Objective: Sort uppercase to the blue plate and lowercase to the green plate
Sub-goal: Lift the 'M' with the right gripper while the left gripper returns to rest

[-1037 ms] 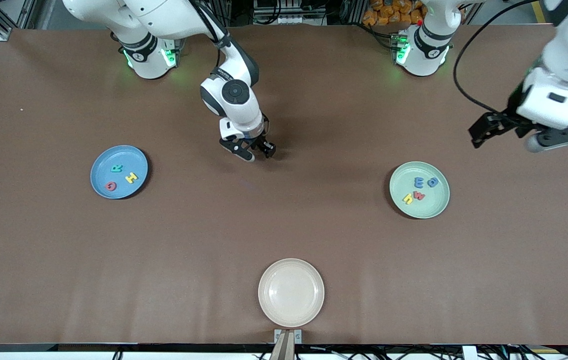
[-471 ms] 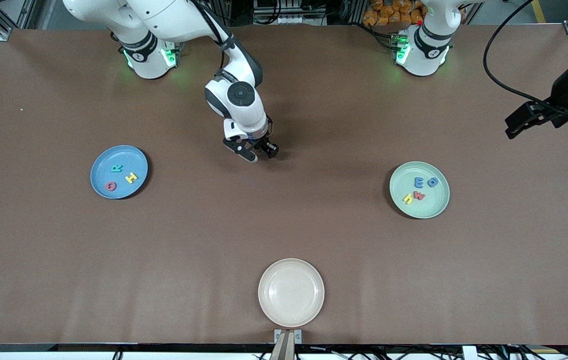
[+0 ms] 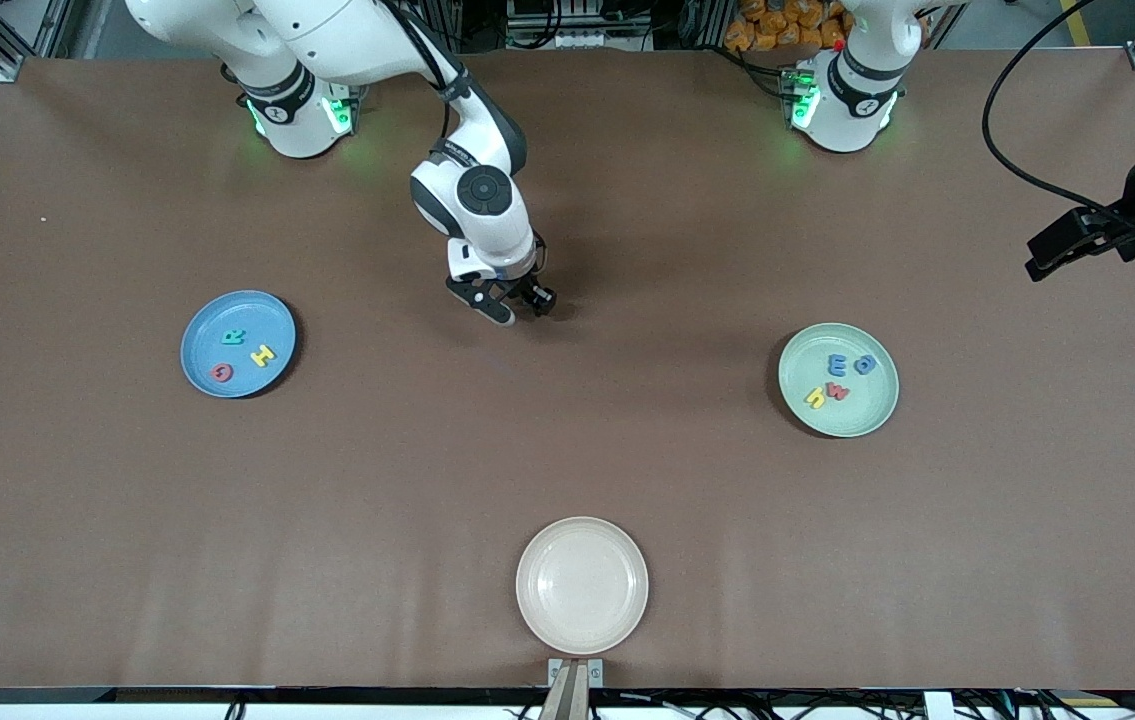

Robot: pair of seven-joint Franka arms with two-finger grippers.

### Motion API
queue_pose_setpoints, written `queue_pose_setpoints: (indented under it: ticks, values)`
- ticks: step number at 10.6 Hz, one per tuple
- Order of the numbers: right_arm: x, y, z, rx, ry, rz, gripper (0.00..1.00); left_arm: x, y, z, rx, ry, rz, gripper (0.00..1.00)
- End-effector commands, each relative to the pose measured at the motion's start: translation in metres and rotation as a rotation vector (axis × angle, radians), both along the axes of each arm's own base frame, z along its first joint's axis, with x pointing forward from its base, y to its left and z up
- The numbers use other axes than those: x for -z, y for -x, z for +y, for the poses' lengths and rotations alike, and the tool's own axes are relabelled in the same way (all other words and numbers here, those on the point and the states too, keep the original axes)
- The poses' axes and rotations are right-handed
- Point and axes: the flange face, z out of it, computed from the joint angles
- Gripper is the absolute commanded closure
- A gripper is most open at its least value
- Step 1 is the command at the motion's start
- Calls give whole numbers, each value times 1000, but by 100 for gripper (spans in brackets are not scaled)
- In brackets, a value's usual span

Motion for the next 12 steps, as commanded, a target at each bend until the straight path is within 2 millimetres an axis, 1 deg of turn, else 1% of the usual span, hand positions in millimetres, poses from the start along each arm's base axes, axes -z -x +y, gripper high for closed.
queue_pose_setpoints:
  ticks: [1,7,12]
  values:
    - [-1,0,7,18,9,0,35,-3,-1,0,15,23,9,0]
    - [4,5,10,12,14,6,37,-2,-2,-1,12,26,12,0]
    - [0,4,13,12,6,4,37,2,-4,-3,16,63,21,0]
